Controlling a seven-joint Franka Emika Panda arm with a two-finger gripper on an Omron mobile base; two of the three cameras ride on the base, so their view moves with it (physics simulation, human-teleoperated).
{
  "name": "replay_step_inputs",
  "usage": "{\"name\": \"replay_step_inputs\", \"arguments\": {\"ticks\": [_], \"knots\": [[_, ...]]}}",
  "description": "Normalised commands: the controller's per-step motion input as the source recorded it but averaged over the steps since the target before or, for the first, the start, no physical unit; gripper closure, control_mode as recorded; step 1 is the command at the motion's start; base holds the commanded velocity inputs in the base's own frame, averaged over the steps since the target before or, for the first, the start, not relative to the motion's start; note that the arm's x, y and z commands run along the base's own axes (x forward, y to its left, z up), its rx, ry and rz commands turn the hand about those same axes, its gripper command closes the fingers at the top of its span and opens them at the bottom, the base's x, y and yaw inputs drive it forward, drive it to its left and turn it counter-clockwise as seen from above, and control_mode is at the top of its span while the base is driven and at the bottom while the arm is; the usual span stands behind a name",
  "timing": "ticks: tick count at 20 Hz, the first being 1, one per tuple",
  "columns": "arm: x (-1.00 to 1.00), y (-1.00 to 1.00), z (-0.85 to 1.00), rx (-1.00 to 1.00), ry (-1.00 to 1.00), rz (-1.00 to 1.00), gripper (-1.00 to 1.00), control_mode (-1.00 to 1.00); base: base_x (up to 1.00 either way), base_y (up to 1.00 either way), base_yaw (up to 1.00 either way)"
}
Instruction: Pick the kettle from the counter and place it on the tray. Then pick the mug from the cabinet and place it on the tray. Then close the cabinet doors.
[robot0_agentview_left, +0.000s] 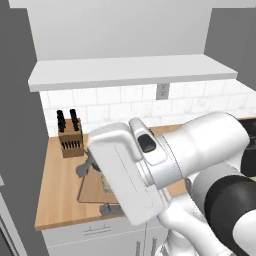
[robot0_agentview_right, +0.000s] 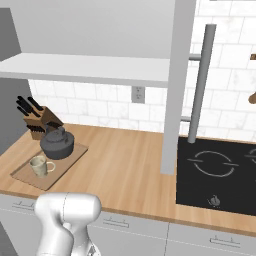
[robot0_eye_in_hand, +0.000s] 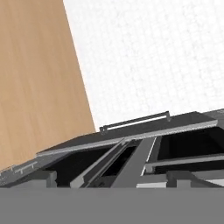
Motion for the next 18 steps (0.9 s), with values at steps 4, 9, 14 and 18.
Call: {"name": "replay_step_inputs", "arguments": {"ticks": [4, 9, 14, 18], "knots": [[-0.21, 0.30, 0.37, 0.00, -0.17, 0.00, -1.00, -1.00, 0.00, 0.00, 0.00], [-0.28, 0.29, 0.37, 0.00, -0.08, -0.08, -1.00, -1.00, 0.00, 0.00, 0.00], [-0.36, 0.40, 0.17, 0.00, -0.11, -0.15, -1.00, -1.00, 0.00, 0.00, 0.00], [0.00, 0.49, 0.04, 0.00, -0.01, -0.21, -1.00, -1.00, 0.00, 0.00, 0.00]]}}
